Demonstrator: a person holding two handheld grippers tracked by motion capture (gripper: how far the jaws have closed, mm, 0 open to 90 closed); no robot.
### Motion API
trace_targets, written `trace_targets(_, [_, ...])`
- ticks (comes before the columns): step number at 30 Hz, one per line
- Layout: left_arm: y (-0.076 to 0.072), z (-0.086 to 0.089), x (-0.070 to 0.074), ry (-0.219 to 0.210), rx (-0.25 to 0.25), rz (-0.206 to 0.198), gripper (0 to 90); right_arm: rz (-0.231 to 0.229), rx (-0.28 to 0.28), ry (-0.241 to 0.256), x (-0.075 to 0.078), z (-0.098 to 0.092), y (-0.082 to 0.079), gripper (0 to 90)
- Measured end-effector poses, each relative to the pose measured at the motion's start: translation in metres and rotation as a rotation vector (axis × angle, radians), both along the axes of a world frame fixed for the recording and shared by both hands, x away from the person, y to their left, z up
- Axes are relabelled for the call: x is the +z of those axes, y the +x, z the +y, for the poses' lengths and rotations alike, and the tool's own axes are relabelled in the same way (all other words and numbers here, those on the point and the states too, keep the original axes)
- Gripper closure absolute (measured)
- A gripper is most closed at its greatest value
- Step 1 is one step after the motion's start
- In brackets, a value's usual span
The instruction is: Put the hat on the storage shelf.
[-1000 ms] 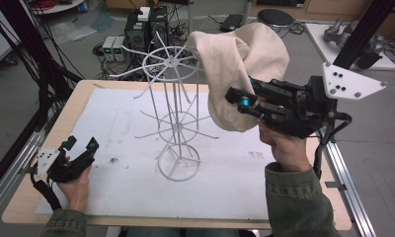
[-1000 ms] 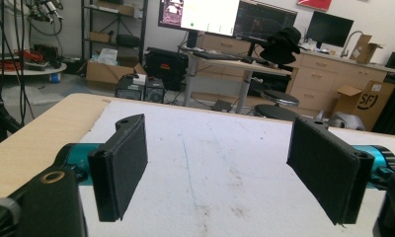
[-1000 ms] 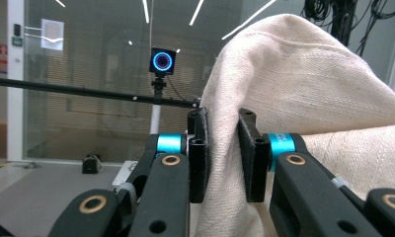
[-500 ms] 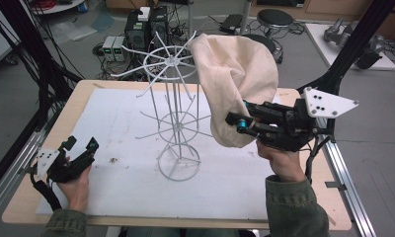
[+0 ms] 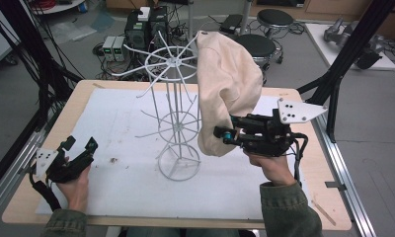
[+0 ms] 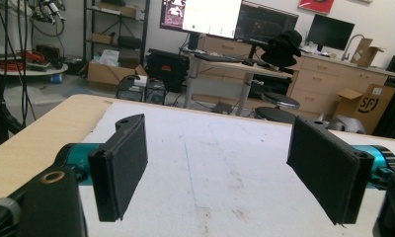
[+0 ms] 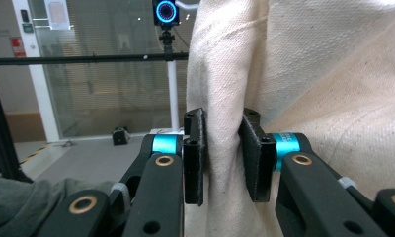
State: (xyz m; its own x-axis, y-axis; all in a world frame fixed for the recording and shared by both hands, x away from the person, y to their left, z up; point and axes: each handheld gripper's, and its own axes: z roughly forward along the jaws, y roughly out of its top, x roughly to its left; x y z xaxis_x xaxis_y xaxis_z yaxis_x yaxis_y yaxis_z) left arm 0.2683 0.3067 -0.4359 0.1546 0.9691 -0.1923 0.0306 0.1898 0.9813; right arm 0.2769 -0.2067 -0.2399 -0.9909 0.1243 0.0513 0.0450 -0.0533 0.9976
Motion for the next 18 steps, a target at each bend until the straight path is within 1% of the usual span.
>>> trace_targets(4, [0.000,0.001,0.000,-0.003,0.004,0.001,23.3,0.021,-0.006,-0.017,-0.007,-0.002,0.001,72.0])
trace_targets(9, [0.000,0.001,0.000,-0.005,0.005,0.000,23.3,0.039,-0.011,-0.014,-0.009,-0.004,0.002,68.2])
trace_targets(10, [0.000,0.000,0.000,-0.005,0.005,0.000,23.3,0.048,-0.013,-0.019,-0.010,-0.005,0.002,65.5])
trace_targets(11, [0.000,0.000,0.000,-0.005,0.006,-0.001,23.3,0.039,-0.021,-0.019,-0.010,-0.004,0.001,61.6])
trace_targets(13, [0.000,0.000,0.000,-0.005,0.007,-0.001,23.3,0.023,-0.068,-0.014,-0.011,-0.004,-0.003,56.7])
trace_targets(14, [-0.001,0.001,0.000,-0.005,0.008,-0.001,23.3,0.018,-0.079,-0.011,-0.011,-0.004,-0.004,54.2])
trace_targets(15, [-0.001,0.001,0.000,-0.005,0.008,-0.001,23.3,0.018,-0.084,-0.009,-0.012,-0.003,-0.004,51.5])
trace_targets(18, [-0.001,0.001,0.000,-0.012,0.010,-0.004,23.3,0.028,-0.100,-0.010,-0.013,-0.003,-0.006,39.4])
